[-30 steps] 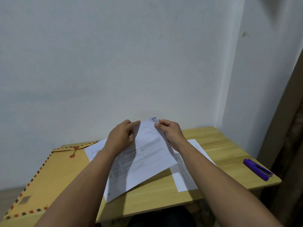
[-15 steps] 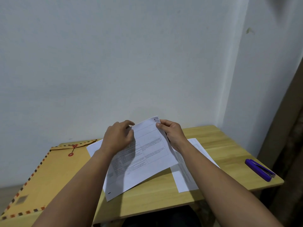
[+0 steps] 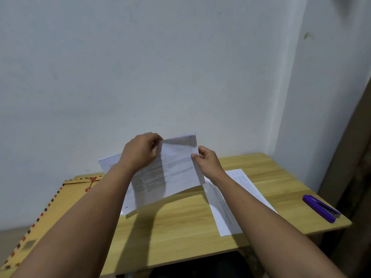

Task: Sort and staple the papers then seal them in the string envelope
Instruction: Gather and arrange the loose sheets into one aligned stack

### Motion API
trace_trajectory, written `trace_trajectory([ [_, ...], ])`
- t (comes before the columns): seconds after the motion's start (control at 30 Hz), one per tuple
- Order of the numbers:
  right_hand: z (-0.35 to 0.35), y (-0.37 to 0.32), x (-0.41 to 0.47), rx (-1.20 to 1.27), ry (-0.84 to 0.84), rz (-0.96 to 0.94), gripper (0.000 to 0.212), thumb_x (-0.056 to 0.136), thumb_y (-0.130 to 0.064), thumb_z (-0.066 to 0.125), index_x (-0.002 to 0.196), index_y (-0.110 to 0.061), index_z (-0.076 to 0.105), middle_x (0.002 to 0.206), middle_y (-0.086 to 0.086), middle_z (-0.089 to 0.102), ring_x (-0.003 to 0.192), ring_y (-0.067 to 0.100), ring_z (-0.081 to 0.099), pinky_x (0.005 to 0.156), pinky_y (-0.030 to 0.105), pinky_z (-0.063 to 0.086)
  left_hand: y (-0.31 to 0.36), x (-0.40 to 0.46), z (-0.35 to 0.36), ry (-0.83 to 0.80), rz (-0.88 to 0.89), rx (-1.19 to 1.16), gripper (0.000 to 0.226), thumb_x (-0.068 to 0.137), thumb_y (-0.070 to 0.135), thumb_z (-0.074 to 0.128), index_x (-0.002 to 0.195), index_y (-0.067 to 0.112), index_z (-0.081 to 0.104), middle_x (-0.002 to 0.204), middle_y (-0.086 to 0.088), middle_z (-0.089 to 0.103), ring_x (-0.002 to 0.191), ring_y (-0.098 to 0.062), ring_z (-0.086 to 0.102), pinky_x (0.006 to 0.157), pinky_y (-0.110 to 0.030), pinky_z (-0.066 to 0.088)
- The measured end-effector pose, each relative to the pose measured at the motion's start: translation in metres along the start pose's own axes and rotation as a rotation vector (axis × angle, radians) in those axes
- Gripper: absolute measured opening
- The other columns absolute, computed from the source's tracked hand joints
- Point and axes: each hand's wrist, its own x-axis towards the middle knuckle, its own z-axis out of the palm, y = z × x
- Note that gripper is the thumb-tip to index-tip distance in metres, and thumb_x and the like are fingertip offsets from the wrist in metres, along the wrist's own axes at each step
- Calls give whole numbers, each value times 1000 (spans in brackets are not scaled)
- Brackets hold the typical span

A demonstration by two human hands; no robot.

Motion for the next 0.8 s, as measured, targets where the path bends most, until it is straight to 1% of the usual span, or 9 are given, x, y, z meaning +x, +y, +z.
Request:
trace_trajectory([
  [0.07,2,7,-2,2,7,31,19,106,-9,56,108,-20,71,106,9,80,99,27,77,91,44,62,0,-2,5,-23,27,48,26,93,14,54,110,25,69,107,7,70,99,-22,62,74,-36,49],
  [0.2,2,23,-5,-21,-18,101,23,106,-7,53,123,-13,68,116,8,77,105,24,76,93,41,61,-1,-10,20,-97,56,110,31,93,12,51,116,26,67,111,8,69,102,-20,61,73,-34,48],
  [0.33,3,34,-9,-52,-43,145,26,105,-4,53,125,-14,67,117,9,77,107,27,75,99,48,59,-2,-15,32,-137,37,108,35,93,12,48,118,28,66,113,9,69,104,-21,61,74,-35,48],
  [0.4,3,36,-9,-63,-44,150,27,104,-4,53,124,-15,67,117,8,77,107,26,75,100,48,58,-1,-15,34,-138,30,108,37,92,11,48,120,27,65,114,8,69,106,-21,61,75,-34,48],
  [0.5,3,34,-9,-70,-52,146,26,105,-5,53,126,-14,67,119,8,76,108,25,74,99,45,59,0,-13,35,-136,31,117,39,92,10,48,122,28,65,116,8,69,106,-21,61,75,-34,48],
  [0.6,2,31,-11,-46,-38,109,23,106,-6,53,125,-10,66,115,7,78,104,25,76,90,37,62,-1,-12,34,-113,42,149,43,94,11,47,129,31,63,117,9,67,108,-20,61,73,-32,46],
  [0.7,4,25,-15,-31,-2,53,28,106,-9,55,131,-21,60,105,3,81,91,19,79,77,31,63,-3,-10,31,-76,46,186,51,95,10,45,138,33,56,116,9,65,108,-20,61,69,-32,45],
  [0.73,5,24,-14,-29,11,31,35,106,-9,55,135,-27,56,102,4,81,89,19,79,75,31,64,-3,-10,30,-71,45,194,53,95,9,45,141,34,54,114,8,65,106,-21,61,67,-32,45],
  [0.8,9,24,-14,-25,26,-6,48,105,-8,55,143,-37,50,100,8,80,89,23,77,78,34,64,-4,-9,27,-66,36,211,55,96,8,44,143,35,52,109,8,63,100,-22,61,64,-32,46],
])
